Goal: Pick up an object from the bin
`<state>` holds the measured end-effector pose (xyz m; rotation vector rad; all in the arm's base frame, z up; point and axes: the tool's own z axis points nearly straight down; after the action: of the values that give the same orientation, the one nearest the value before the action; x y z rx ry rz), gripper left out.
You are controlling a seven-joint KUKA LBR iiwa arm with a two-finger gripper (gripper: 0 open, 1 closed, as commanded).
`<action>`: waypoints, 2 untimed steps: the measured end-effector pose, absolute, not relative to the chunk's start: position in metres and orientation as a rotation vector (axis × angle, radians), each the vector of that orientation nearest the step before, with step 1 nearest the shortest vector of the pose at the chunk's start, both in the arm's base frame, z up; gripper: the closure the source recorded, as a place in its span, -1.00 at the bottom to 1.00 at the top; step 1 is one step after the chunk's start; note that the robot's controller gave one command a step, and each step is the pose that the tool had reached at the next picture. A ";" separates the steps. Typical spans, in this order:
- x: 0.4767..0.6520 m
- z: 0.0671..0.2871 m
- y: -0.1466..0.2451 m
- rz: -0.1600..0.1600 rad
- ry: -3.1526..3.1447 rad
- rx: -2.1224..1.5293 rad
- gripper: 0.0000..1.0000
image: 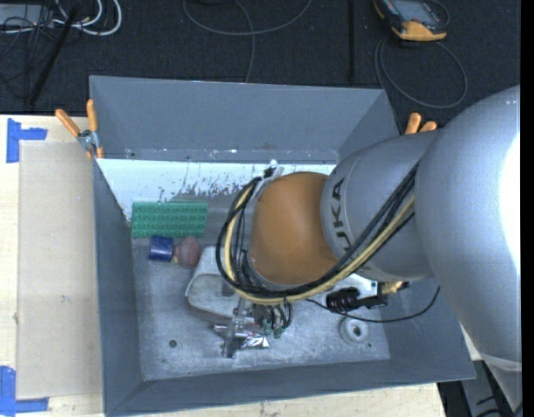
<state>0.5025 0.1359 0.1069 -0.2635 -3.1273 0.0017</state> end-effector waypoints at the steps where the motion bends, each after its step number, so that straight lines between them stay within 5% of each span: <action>1: 0.517 0.071 0.104 -0.006 -3.131 -0.273 -1.00; 2: 0.521 0.076 0.104 -0.011 -3.145 -0.279 1.00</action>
Offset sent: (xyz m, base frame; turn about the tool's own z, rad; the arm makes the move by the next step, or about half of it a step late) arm 0.0125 -0.0330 -0.0369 0.0048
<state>0.5206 0.1044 0.0756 -0.2790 -3.1454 -0.0109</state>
